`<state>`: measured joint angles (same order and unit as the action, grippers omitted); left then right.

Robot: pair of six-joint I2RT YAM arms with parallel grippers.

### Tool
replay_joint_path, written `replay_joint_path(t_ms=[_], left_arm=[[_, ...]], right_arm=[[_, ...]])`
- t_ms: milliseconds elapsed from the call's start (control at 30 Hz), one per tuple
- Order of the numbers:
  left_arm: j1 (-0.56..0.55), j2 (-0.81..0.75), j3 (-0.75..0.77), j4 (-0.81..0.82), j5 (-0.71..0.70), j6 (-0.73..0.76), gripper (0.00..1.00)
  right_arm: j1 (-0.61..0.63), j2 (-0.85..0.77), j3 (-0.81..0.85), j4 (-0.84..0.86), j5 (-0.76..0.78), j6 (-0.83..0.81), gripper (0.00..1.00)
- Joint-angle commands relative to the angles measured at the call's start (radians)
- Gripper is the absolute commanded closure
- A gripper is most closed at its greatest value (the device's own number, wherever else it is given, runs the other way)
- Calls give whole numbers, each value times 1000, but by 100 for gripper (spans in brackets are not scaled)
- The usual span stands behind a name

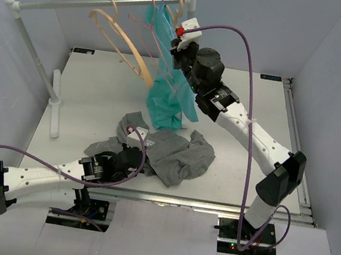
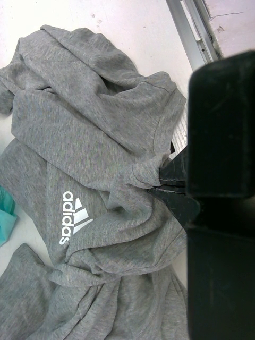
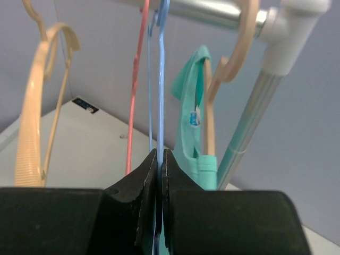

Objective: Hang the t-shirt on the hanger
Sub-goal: Pick up the hanger from the clothesline.

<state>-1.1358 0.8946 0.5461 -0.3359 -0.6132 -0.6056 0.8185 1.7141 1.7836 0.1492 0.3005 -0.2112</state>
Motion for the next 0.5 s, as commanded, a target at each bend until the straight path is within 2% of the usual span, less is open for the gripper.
replay_joint_path(t_ms=[0,233,367,467], left_arm=[[2,-1,17,3,-10,0,100],[2,-9,33,-9,-20,0,100],[4,-10,65,-18,-28,-6,100],[6,15,97,-33,-40,-15,100]], right_arm=[[2,-61,-6,67,-9,-25,92],[2,-164,-96,-14,53,-31,92],[1,-330,-287,-5,84,-90,92],[2,-450,-366,-9,71,-100,92]])
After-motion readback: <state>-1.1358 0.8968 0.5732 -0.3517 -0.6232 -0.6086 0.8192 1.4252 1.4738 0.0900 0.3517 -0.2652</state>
